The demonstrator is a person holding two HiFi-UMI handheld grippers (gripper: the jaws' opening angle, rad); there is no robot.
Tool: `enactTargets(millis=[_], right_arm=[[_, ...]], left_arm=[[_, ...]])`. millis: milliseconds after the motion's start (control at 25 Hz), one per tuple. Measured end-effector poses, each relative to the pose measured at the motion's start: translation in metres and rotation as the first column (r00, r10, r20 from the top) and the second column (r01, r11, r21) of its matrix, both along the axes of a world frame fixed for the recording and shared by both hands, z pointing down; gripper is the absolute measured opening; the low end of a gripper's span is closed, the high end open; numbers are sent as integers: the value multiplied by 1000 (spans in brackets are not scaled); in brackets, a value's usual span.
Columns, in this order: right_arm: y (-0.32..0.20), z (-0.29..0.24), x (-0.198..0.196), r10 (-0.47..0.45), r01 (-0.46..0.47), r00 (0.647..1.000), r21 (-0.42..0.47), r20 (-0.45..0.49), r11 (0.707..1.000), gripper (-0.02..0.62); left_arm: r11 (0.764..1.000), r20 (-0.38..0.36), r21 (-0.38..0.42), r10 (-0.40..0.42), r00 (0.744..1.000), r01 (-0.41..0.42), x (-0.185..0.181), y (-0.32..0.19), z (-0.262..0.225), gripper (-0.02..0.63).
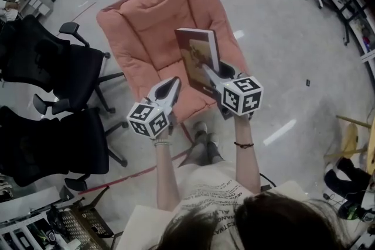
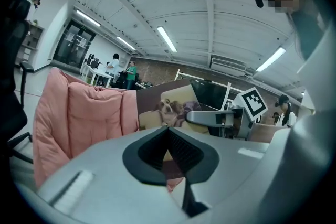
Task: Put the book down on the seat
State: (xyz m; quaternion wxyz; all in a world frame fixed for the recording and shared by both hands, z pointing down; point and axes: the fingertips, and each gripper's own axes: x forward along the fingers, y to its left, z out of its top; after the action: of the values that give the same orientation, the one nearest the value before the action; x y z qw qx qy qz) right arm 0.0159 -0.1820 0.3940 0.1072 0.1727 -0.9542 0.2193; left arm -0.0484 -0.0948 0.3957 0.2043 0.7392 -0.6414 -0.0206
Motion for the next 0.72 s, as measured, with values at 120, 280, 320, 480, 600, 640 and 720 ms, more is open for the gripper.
enactTargets(millis=[120, 280, 320, 480, 600, 640, 720], right_arm=[[1, 10, -20, -25, 25, 999, -13, -21, 1000, 149], [-2, 12, -58, -52, 51, 997, -17, -58, 999, 149], [-4, 15, -64, -57, 55, 996, -22, -65, 998, 149], [-13, 28, -87, -79, 77, 992, -29, -98, 997, 149], [-23, 31, -107, -101, 99, 989, -26, -107, 995, 149], [-24, 34, -113, -109, 106, 988, -30, -108, 994, 149], [-29, 42, -122, -119, 115, 987, -44, -112, 992, 149]], left_arm=[[999, -39, -12, -32, 999, 32, -20, -5, 12, -8], [1000, -79, -21, -15, 997, 14, -46, -13, 15, -8], [1000, -81, -26, -13, 997, 11, -51, -16, 17, -8], [999, -105, -41, -31, 994, 26, -70, -26, 27, -8], [998, -118, -49, -50, 992, 45, -89, -36, 36, -8], [997, -122, -53, -56, 991, 50, -94, -39, 39, -8], [997, -127, -63, -60, 990, 52, -105, -45, 45, -8]])
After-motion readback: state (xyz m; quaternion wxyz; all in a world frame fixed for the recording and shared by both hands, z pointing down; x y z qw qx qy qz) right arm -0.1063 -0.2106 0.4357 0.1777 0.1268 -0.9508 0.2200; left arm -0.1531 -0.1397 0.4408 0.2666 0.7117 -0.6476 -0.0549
